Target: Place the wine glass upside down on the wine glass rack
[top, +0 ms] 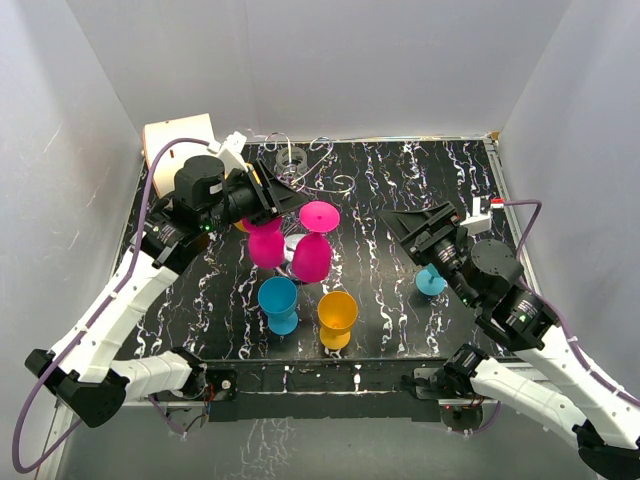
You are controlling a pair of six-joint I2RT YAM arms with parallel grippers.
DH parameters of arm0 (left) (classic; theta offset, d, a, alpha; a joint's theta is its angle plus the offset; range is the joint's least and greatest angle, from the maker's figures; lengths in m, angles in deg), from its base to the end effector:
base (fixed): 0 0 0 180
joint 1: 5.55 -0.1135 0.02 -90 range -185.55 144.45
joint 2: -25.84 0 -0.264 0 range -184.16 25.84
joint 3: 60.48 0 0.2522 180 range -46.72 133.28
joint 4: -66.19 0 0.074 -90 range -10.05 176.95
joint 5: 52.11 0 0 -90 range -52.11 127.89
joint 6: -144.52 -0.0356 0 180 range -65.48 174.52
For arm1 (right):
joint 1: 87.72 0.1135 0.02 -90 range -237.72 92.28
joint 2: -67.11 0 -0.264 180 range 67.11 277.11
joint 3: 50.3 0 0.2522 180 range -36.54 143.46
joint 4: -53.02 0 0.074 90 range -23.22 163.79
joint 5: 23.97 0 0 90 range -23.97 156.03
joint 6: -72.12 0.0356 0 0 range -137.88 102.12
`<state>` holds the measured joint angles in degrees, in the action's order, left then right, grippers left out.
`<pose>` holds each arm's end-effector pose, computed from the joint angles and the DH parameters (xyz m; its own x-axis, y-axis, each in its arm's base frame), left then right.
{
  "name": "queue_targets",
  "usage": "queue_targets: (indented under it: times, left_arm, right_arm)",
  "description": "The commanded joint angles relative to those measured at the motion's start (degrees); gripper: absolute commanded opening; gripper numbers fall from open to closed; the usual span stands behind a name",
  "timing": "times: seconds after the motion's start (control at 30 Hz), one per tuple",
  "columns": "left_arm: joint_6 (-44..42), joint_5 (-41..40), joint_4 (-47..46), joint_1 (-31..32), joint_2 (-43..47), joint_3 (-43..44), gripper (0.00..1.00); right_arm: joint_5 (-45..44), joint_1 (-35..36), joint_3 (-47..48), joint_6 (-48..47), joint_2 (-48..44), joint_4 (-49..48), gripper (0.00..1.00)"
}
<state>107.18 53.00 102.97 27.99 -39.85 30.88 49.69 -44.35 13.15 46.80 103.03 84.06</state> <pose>0.1991 -0.1431 0.4425 -0.6910 -0.4628 -0.5552 0.3252 0.4870 -0.8106 0.1071 0.0874 0.3783 -0.4302 0.7869 -0.4424 -0.1543 0.4188 0.8949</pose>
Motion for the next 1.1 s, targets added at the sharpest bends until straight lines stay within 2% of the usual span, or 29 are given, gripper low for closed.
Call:
queue_targets:
  times: [0.0,0.23,0.5,0.67,0.8,0.93,1.07]
  left_arm:
    - [-1.67,-0.18,0.89,-0.16,1.03,2.76,0.41]
    - [-3.68,-0.04,1.21,-0.17,-0.51,6.07,0.43]
    - [-11.07,-6.98,6.77,-0.18,0.03,11.12,0.46]
    - [-19.44,-11.08,3.45,-0.22,6.26,8.98,0.55]
    - [-26.79,-13.38,1.48,-0.20,11.08,5.94,0.62]
    - [-32.02,-15.01,1.62,-0.19,14.19,4.24,0.69]
    - [-35.78,-19.96,4.80,-0.22,14.86,4.48,0.76]
  right_arm:
    - [0.08,-0.03,0.51,-1.51,0.69,-3.53,0.71]
    - [-5.73,0.03,1.16,-4.35,1.07,2.54,0.71]
    - [-20.38,0.04,8.61,-9.14,3.37,24.71,0.66]
    - [-25.28,0.04,12.68,-10.29,7.93,37.36,0.59]
    - [-29.19,0.04,12.97,-8.38,12.08,45.18,0.58]
    - [-29.87,0.02,13.58,-8.72,17.02,48.20,0.58]
    - [-29.87,-0.03,12.88,-8.61,20.32,48.22,0.58]
